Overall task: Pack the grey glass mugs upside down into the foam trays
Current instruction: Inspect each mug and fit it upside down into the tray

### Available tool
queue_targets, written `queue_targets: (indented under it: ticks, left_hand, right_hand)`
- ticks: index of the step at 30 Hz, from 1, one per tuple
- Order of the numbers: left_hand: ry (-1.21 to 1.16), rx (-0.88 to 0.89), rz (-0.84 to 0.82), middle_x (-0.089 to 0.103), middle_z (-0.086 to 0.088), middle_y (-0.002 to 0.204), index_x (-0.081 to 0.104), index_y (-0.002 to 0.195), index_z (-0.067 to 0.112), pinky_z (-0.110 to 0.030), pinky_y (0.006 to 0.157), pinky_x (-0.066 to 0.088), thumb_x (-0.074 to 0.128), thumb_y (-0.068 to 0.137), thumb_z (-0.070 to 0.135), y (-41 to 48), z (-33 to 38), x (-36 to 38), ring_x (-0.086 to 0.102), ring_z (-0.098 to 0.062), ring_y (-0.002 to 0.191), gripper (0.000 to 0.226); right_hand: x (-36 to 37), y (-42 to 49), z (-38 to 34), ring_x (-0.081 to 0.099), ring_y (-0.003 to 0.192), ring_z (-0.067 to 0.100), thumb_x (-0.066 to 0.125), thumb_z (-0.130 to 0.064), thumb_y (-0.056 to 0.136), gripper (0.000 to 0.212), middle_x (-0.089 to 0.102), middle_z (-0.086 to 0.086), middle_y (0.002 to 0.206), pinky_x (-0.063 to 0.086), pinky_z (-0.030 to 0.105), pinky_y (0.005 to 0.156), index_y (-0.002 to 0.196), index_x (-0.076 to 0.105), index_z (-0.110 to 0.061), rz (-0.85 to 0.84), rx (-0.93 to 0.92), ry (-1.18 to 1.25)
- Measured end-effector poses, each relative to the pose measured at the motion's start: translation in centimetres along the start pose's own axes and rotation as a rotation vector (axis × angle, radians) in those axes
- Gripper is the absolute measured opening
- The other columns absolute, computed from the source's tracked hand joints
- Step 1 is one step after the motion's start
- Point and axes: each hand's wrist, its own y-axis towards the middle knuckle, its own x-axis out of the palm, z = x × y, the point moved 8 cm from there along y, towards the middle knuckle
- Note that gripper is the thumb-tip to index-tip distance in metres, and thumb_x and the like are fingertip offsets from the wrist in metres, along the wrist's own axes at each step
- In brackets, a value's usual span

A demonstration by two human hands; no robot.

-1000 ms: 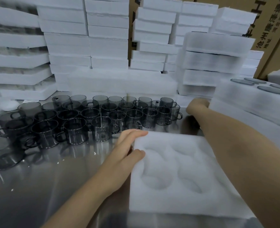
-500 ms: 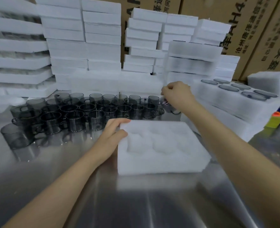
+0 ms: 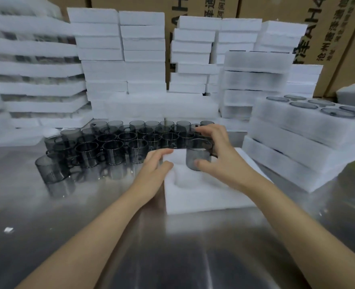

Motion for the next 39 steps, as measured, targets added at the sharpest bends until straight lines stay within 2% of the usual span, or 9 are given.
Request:
queue_targets:
  ticks: [2, 5, 10, 16, 20, 27, 31, 36, 39]
  left_hand:
    - [-0.008, 0.005, -0.011, 0.041, 0.020, 0.120, 0.052, 0.117, 0.040, -0.009, 0.087, 0.030, 0.047, 0.097, 0.017, 0.1, -0.2, 0.0, 0.038, 0.014, 0.112, 0.031]
    - [0.006, 0.014, -0.008, 0.042, 0.023, 0.117, 0.052, 0.117, 0.040, -0.017, 0.092, 0.030, 0.047, 0.097, 0.017, 0.1, -0.1, 0.0, 0.039, 0.008, 0.113, 0.031]
    - [0.012, 0.108, 0.017, 0.044, 0.018, 0.123, 0.054, 0.124, 0.027, -0.020, 0.102, 0.033, 0.049, 0.089, 0.022, -0.1, 1.1, -0.2, 0.041, -0.004, 0.124, 0.036]
    - [0.060, 0.257, 0.054, 0.043, 0.017, 0.119, 0.053, 0.115, 0.041, -0.016, 0.094, 0.037, 0.047, 0.083, 0.019, -0.7, 2.6, -0.5, 0.042, -0.011, 0.121, 0.039]
    - [0.039, 0.239, 0.049, 0.040, 0.014, 0.120, 0.053, 0.114, 0.041, -0.026, 0.101, 0.038, 0.047, 0.083, 0.019, -0.7, 2.4, -0.4, 0.043, -0.012, 0.122, 0.039]
    - [0.095, 0.258, 0.065, 0.039, 0.007, 0.129, 0.043, 0.137, 0.021, -0.009, 0.098, 0.033, 0.047, 0.091, 0.007, -0.8, 2.4, -0.5, 0.038, 0.002, 0.126, 0.049]
    - [0.100, 0.289, 0.092, 0.040, 0.012, 0.123, 0.046, 0.134, 0.019, -0.009, 0.098, 0.034, 0.044, 0.093, 0.001, -0.9, 2.7, -0.6, 0.039, 0.003, 0.123, 0.045]
    - [0.108, 0.259, 0.093, 0.043, 0.021, 0.121, 0.047, 0.136, 0.022, -0.002, 0.089, 0.032, 0.045, 0.096, 0.001, -0.8, 2.6, -0.7, 0.041, 0.003, 0.120, 0.045]
    - [0.146, 0.217, 0.066, 0.042, 0.026, 0.122, 0.040, 0.144, 0.022, 0.005, 0.087, 0.024, 0.043, 0.098, 0.005, -0.7, 2.4, -0.4, 0.035, 0.000, 0.122, 0.049]
  right_hand:
    - [0.3, 0.1, 1.0, 0.042, 0.119, 0.000, 0.070, -0.020, 0.078, 0.062, 0.032, -0.010, 0.131, 0.034, 0.002, 0.093, 0.132, 0.041, -0.028, -0.019, 0.063, -0.107]
    - [-0.4, 0.2, 0.5, 0.049, 0.107, -0.002, 0.079, -0.014, 0.073, 0.062, 0.045, -0.007, 0.122, 0.041, 0.013, 0.095, 0.126, 0.049, -0.030, 0.056, 0.038, -0.062]
    - [-0.4, -0.4, -2.4, 0.046, 0.117, 0.001, 0.081, 0.005, 0.065, 0.090, 0.045, -0.014, 0.122, 0.035, 0.010, 0.100, 0.138, 0.041, -0.028, 0.080, -0.255, -0.129]
    - [-0.3, -1.0, -3.7, 0.044, 0.118, 0.011, 0.074, 0.012, 0.066, 0.063, 0.040, 0.001, 0.118, 0.037, 0.014, 0.101, 0.124, 0.059, -0.007, 0.172, -0.435, -0.221]
    - [0.2, -0.7, -3.1, 0.041, 0.112, 0.000, 0.079, 0.003, 0.069, 0.068, 0.040, -0.003, 0.118, 0.034, 0.008, 0.096, 0.130, 0.054, -0.012, 0.132, -0.396, -0.269]
    - [0.2, -0.1, -1.0, 0.042, 0.113, -0.004, 0.076, -0.017, 0.080, 0.069, 0.048, -0.008, 0.130, 0.026, -0.002, 0.093, 0.141, 0.043, -0.021, 0.135, -0.172, -0.314]
    - [0.2, -0.1, -0.4, 0.049, 0.122, 0.006, 0.057, -0.009, 0.088, 0.052, 0.053, -0.003, 0.137, 0.043, 0.011, 0.096, 0.139, 0.048, -0.013, 0.122, -0.062, -0.252]
    - [-0.2, -0.2, -0.9, 0.056, 0.091, 0.010, 0.060, -0.006, 0.091, 0.044, 0.064, 0.003, 0.105, 0.043, -0.001, 0.079, 0.135, 0.054, -0.008, 0.163, -0.089, -0.270]
    - [-0.4, -0.2, -1.0, 0.063, 0.093, 0.017, 0.061, -0.002, 0.090, 0.042, 0.069, 0.008, 0.104, 0.044, 0.000, 0.079, 0.131, 0.058, -0.007, 0.171, -0.092, -0.282]
